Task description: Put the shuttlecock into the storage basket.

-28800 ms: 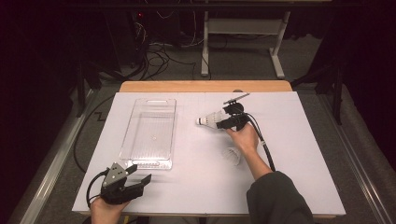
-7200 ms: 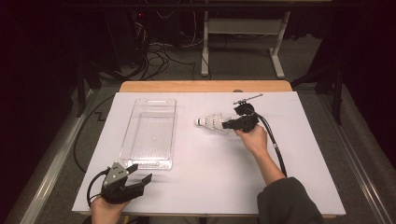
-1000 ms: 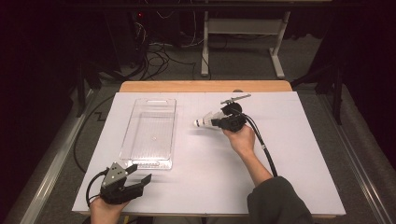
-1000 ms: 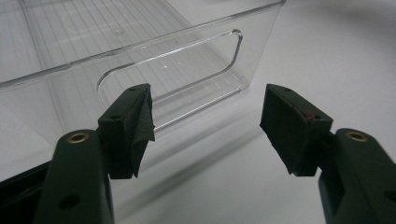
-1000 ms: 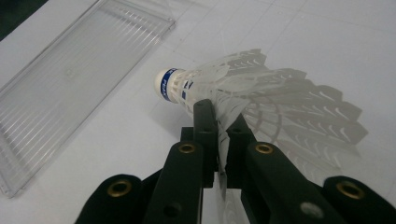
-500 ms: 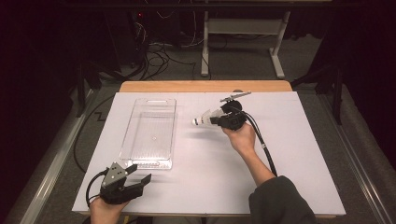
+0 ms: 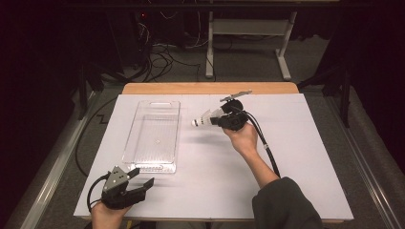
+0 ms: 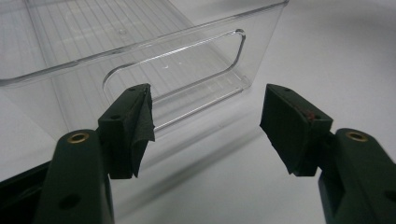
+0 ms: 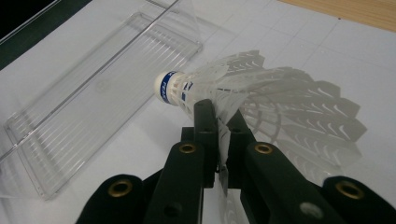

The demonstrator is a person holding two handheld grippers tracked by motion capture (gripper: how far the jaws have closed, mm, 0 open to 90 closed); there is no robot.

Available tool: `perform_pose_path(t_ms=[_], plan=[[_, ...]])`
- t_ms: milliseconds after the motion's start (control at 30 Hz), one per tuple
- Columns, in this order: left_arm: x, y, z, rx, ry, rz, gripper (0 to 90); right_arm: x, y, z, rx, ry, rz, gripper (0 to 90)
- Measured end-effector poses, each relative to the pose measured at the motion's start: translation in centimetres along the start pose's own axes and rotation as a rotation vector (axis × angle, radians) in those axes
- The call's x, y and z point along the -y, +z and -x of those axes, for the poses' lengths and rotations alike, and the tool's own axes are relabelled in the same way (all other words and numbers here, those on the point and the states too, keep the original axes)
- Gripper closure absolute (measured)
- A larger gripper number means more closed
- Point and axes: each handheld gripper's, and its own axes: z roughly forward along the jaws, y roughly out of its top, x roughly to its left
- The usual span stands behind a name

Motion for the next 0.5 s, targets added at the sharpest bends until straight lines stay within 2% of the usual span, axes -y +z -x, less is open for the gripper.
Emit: perform_pose_path(t_ms=[133,167,267,367,500], plan=[[0.0,-0.1,0.0,-0.009,-0.011,0.001,35.4,-0.3,0.3,-0.2,-0.009,-0.005,-0.001,88.8],[0.0,-0.1,-0.1,-0.008,-0.003,0.006,35.4,-0.4,0.4,-0.3,-0.011,-0.008,0.0,88.8],[-0.1,-0.2,-0.1,-0.013,-0.021,0.016,35.4,-0.7,0.6,-0.7,-0.018,-0.01,0.001,88.8],[-0.2,-0.3,-0.2,-0.006,-0.008,0.018,35.4,-1.0,1.0,-1.1,-0.024,-0.019,-0.004,88.8],[-0.2,-0.3,-0.2,-0.011,-0.016,0.018,35.4,-1.2,1.2,-1.4,-0.033,-0.025,0.001,88.8]])
